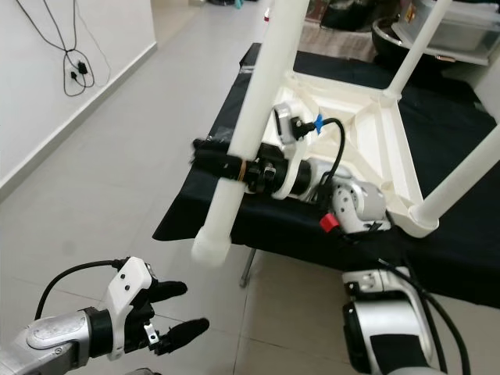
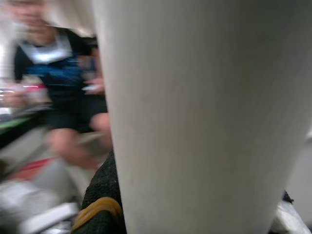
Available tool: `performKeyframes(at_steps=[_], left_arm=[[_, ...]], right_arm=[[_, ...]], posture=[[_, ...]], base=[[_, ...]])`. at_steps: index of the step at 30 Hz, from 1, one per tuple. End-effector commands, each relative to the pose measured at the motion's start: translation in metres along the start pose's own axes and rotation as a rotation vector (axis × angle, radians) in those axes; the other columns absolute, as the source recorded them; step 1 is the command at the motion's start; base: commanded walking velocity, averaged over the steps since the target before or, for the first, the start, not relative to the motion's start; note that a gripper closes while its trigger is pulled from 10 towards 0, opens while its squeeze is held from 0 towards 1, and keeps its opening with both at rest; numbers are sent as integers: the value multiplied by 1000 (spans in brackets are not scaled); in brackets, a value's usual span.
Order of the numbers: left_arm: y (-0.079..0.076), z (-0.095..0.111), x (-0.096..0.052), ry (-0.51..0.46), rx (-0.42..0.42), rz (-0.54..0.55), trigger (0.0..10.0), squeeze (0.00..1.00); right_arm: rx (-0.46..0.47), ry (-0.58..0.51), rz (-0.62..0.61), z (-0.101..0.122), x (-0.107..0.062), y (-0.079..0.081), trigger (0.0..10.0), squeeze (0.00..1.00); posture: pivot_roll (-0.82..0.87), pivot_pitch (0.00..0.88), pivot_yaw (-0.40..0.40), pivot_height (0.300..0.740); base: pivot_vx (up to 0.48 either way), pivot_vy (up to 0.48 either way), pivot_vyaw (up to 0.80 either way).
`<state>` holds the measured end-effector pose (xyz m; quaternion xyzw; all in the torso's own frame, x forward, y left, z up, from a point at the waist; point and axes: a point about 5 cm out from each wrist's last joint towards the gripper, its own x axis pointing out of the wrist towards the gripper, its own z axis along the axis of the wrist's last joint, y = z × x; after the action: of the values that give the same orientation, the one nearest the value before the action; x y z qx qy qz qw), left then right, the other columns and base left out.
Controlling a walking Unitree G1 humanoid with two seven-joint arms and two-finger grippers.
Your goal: Building children table
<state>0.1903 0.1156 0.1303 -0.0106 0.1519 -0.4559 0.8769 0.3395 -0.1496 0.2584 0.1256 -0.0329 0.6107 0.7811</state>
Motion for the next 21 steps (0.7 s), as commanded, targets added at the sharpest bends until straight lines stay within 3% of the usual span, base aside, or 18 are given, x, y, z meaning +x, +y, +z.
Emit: performKeyframes(at_steps=[1, 2, 4, 6, 8, 9, 10, 11, 17, 21], left_arm=[[8, -2, -2, -14, 6, 79, 10000, 0], [14, -1, -2, -29, 31, 152, 10000, 0], [17, 0, -2, -38, 49, 200, 10000, 0], [24, 7, 3, -90, 98, 317, 10000, 0], [24, 9, 6, -107, 101, 343, 10000, 0], [22, 13, 11, -139, 105, 397, 10000, 0], [21, 16, 15, -157, 106, 429, 10000, 0], [20, 19, 18, -174, 126, 478, 10000, 0], [15, 37, 22, -274, 173, 536, 10000, 0], [18, 71, 24, -392, 222, 621, 10000, 0]], right_arm=[[-75, -25, -105, 11, -7, -6, 0, 0], [-140, -22, -210, 14, -9, -11, 0, 0], [-185, -20, -278, 16, -10, -13, 0, 0], [-293, -53, -550, 20, -12, -24, 0, 0], [-310, -74, -623, 20, -13, -27, 0, 0], [-386, -121, -775, 23, -15, -28, 3176, 0], [-436, -157, -864, 26, -17, -28, 7255, 0], [-470, -202, -932, 27, -18, -24, 10000, 0], [-543, -247, -1054, 18, -16, -12, 10000, 0], [-549, -279, -1043, 18, -4, -2, 10000, 0]], posture=[[92, 93, -81, 740], [93, 84, -83, 740], [93, 84, -83, 740], [92, 76, -79, 740], [92, 76, -79, 740], [90, 74, -80, 740], [88, 73, -81, 740], [88, 68, -81, 740], [89, 66, -86, 740], [94, 84, -91, 740]], base=[[0, 0, 0], [0, 0, 0], [0, 0, 0], [0, 0, 0], [0, 0, 0], [0, 0, 0], [0, 0, 0], [0, 0, 0], [0, 0, 0], [0, 0, 0]])
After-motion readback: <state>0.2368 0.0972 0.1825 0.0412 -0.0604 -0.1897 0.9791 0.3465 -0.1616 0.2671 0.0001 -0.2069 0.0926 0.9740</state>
